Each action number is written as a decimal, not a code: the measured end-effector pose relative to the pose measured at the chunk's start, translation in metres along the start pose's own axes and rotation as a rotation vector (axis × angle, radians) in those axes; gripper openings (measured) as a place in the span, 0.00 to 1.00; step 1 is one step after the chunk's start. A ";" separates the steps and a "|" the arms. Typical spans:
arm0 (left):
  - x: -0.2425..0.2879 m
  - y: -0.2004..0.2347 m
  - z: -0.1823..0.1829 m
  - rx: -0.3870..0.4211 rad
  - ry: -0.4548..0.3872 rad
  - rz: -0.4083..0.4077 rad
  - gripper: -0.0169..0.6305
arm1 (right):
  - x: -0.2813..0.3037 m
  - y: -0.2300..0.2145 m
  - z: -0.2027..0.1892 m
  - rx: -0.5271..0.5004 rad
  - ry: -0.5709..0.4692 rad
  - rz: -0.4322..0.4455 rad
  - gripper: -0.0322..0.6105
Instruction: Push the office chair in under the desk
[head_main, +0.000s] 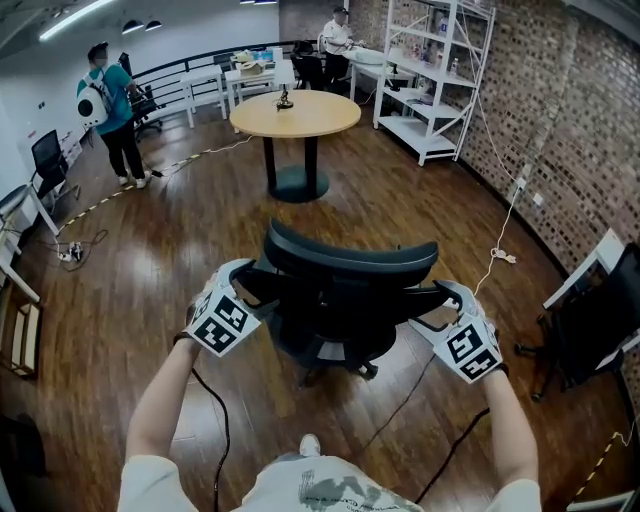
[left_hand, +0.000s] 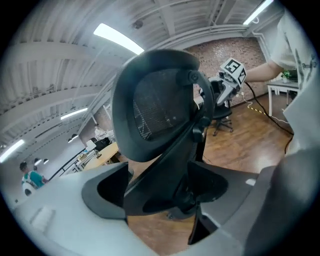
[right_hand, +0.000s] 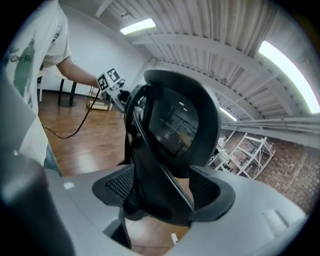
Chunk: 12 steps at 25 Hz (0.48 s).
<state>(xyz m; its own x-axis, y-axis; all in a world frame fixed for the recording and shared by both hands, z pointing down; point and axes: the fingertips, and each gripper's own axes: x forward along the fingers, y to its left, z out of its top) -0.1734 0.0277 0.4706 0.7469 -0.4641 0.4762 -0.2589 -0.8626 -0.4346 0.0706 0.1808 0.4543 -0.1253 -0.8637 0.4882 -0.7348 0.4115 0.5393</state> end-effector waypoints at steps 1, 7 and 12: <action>0.005 0.004 -0.006 0.032 0.031 -0.014 0.60 | 0.006 -0.003 -0.007 -0.030 0.041 0.009 0.58; 0.031 0.017 -0.029 0.172 0.142 -0.047 0.60 | 0.039 -0.016 -0.033 -0.133 0.222 0.059 0.59; 0.041 0.021 -0.030 0.242 0.163 -0.061 0.59 | 0.036 -0.025 -0.033 -0.144 0.285 0.038 0.56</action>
<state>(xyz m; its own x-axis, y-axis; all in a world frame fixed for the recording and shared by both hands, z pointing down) -0.1665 -0.0150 0.5041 0.6432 -0.4563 0.6149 -0.0484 -0.8256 -0.5621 0.1067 0.1490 0.4811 0.0557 -0.7392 0.6712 -0.6286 0.4963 0.5988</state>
